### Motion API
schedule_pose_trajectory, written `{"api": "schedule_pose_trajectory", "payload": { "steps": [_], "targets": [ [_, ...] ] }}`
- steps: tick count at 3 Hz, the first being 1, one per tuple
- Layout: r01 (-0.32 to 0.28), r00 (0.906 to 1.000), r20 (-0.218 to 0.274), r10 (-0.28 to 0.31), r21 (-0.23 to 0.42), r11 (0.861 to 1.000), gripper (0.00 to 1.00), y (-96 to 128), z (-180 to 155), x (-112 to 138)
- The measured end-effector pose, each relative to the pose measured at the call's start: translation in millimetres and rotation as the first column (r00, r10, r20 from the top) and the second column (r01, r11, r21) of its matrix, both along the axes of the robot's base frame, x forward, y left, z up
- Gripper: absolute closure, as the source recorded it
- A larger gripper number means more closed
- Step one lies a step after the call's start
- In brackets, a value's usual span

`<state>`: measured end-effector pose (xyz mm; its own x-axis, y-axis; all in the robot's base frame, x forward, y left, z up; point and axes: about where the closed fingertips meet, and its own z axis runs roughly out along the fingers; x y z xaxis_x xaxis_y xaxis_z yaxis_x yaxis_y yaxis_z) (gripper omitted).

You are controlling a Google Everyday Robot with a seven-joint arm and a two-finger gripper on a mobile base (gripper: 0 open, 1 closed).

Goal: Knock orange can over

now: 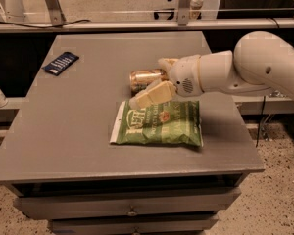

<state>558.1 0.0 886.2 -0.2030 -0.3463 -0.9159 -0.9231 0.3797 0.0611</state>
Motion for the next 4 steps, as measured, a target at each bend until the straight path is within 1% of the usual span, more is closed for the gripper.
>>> {"api": "schedule_pose_trajectory", "payload": {
  "steps": [2,3,4],
  "targets": [
    [0.005,0.9973,0.074,-0.005,-0.001,1.0,0.0,-2,20,21],
    [0.007,0.9953,0.096,-0.007,-0.006,1.0,0.0,-4,26,28],
    [0.006,0.9905,0.137,-0.001,-0.035,0.999,0.0,-22,35,39]
  ]
}}
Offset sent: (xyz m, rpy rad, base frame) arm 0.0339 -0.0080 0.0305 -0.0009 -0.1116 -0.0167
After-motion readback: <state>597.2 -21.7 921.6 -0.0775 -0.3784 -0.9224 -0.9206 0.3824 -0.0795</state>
